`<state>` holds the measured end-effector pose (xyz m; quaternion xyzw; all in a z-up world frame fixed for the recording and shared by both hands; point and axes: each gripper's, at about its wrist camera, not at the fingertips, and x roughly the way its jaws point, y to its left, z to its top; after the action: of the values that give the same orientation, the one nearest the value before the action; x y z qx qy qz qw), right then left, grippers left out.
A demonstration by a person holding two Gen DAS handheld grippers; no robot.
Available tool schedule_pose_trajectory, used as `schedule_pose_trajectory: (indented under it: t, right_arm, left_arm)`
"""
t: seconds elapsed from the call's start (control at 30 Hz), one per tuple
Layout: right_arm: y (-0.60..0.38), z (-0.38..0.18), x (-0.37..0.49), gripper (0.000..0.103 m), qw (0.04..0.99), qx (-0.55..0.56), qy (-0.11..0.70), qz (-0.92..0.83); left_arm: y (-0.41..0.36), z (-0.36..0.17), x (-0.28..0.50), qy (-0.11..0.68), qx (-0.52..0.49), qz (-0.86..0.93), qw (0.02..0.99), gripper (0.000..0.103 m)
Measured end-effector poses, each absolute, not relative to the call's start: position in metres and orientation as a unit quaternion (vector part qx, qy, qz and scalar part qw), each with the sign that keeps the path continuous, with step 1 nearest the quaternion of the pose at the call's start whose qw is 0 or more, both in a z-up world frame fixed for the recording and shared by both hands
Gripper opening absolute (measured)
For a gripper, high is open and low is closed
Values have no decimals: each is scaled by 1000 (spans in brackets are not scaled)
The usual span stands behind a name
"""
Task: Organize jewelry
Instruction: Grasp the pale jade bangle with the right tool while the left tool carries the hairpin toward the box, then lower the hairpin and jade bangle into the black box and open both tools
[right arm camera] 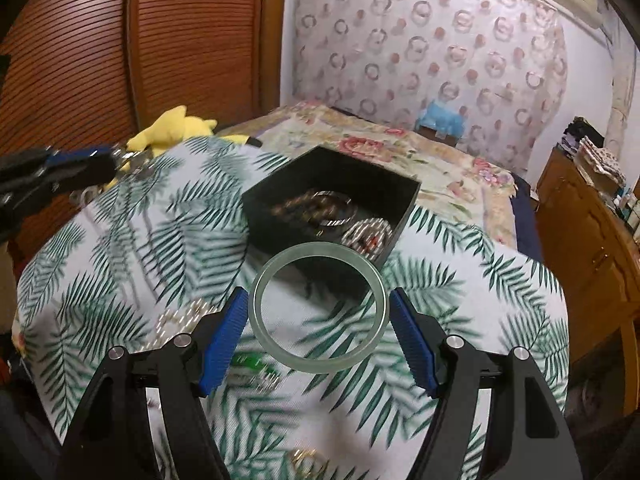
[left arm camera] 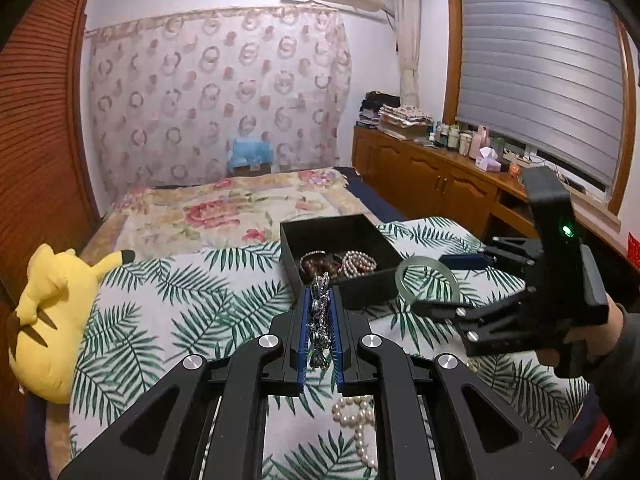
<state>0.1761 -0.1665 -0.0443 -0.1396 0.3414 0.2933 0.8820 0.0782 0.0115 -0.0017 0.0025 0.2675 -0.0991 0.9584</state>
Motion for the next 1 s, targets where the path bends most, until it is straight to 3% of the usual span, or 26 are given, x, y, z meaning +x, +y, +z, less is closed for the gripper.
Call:
schedule_pose_trajectory:
  t: [0.5,1.0]
  right_arm:
    - [-134,-44,245,74,884,-139,339,291]
    - [-154,-51,255,75,887,-91,344,294]
  left_arm:
    - [12,9,113,260,5,-87,962,9]
    - [10,12,145,266,11,-70,962,9]
